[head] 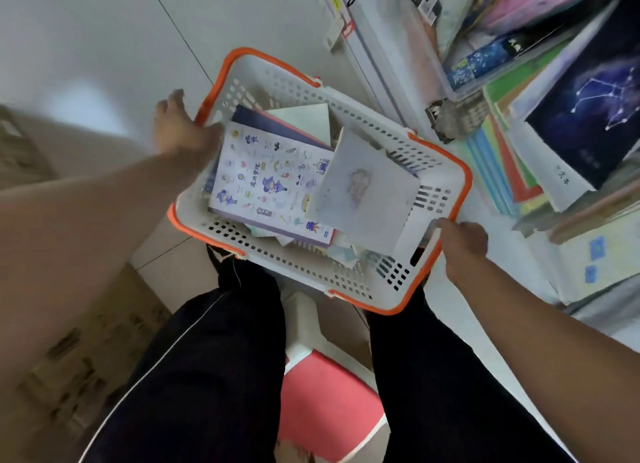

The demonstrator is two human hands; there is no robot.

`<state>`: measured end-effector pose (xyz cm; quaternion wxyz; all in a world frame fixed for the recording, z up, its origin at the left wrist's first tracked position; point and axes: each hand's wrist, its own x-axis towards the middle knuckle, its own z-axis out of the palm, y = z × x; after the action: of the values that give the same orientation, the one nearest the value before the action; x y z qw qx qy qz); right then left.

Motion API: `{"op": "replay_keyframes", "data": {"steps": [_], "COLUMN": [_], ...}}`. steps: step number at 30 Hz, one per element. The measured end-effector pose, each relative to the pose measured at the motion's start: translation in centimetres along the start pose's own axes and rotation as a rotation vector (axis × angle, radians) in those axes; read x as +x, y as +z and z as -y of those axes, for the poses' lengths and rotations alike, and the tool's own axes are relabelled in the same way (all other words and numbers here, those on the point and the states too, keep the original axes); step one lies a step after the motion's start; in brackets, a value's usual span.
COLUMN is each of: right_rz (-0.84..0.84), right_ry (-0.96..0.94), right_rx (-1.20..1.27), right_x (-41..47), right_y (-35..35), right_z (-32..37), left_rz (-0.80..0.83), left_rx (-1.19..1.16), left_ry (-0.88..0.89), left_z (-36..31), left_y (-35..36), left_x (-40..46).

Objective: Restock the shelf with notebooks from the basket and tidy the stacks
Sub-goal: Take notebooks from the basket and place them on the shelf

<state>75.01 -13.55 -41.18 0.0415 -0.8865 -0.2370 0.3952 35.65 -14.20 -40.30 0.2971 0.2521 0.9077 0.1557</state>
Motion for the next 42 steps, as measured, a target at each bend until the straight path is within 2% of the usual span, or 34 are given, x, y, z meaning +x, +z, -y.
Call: {"op": "replay_keyframes", "data": {"steps": [1, 2, 3, 5, 7, 10, 13, 16, 18, 20, 22, 25, 27, 29, 31, 32, 33, 34, 36, 37, 38, 39, 42], "right_rz": [-0.114, -0.087, 0.068, 0.390, 0.490, 0.514, 0.570, 0.636, 0.756, 0.920, 1.044, 1.031, 1.003, 0.954, 0.784, 0.673, 0.565, 0.476, 0.400, 0.391, 0.407, 0.433, 0.611], "right_ry": [-0.250, -0.500, -0.694, -0.891, -0.966, -1.000, -1.030, -1.127, -1.049, -0.980, -0.938, -0.935, -0.863, -0.810, -0.829, -0.827, -0.816, -0.807, -0.804, -0.803, -0.801, -0.804, -0.764], "right_rx": [-0.125, -0.154, -0.134, -0.285, -0.523, -0.793, -0.824, -0.859, -0.854, -0.820, -0.662, -0.306, -0.062, 0.146, 0.299, 0.373, 0.418, 0.435, 0.404, 0.365, 0.317, 0.292, 0.321], "right_x": [-0.8, -1.9, -3.5, -4.8, -3.5, 0.0, 2.8, 4.5, 4.9, 4.6, 3.8, 2.8, 2.5, 1.1, -1.2, -2.4, -3.4, -4.6, -7.3, -8.6, -9.5, -10.3, -12.0], "right_y": [0.1, 0.4, 1.1, 3.5, 6.2, 9.3, 10.8, 10.7, 9.7, 8.6, 7.4, 5.8, 4.6, 3.1, 1.5, 0.7, -0.2, -0.9, -1.7, -1.9, -1.7, -1.3, 0.8], "right_z": [1.3, 2.8, 4.6, 7.2, 9.3, 10.9, 11.4, 12.6, 14.3, 16.0, 17.0, 18.2, 18.4, 18.2, 18.0, 17.7, 17.6, 17.5, 16.4, 15.7, 15.0, 14.3, 12.9], "left_rz": [-0.035, -0.023, 0.052, 0.393, 0.666, 0.758, 0.910, 1.038, 1.127, 1.142, 1.122, 1.011, 0.806, 0.453, 0.127, 0.107, 0.211, 0.403, 0.796, 0.914, 0.957, 0.932, 0.634], "left_rx": [-0.018, -0.115, -0.220, -0.336, -0.236, 0.086, 0.367, 0.482, 0.520, 0.474, 0.324, 0.067, -0.186, -0.494, -0.570, -0.526, -0.486, -0.425, -0.299, -0.250, -0.200, -0.164, -0.074], "left_ry": [0.081, 0.141, 0.149, 0.046, -0.014, 0.103, 0.254, 0.304, 0.321, 0.316, 0.308, 0.334, 0.329, 0.255, 0.211, 0.229, 0.260, 0.320, 0.395, 0.429, 0.462, 0.489, 0.531], "left_z": [-0.2, -0.9, -1.5, -2.8, -2.5, -1.3, -1.7, -2.4, -2.9, -3.7, -4.9, -7.4, -9.0, -10.3, -11.3, -11.5, -11.6, -11.8, -11.9, -11.7, -11.5, -11.4, -9.8], "left_y": [0.1, 0.2, 0.7, 2.3, 4.7, 7.9, 9.4, 9.7, 10.0, 10.2, 9.7, 6.9, 5.1, 3.5, 2.4, 2.0, 1.9, 1.8, 1.9, 2.2, 2.9, 3.5, 4.6], "left_x": [-1.0, -2.2, -3.5, -6.2, -6.8, -5.5, -2.6, -0.6, -0.6, -0.8, -1.1, -1.5, -1.8, -2.2, -3.7, -5.4, -7.0, -9.0, -12.8, -14.4, -15.0, -15.3, -14.4]}}
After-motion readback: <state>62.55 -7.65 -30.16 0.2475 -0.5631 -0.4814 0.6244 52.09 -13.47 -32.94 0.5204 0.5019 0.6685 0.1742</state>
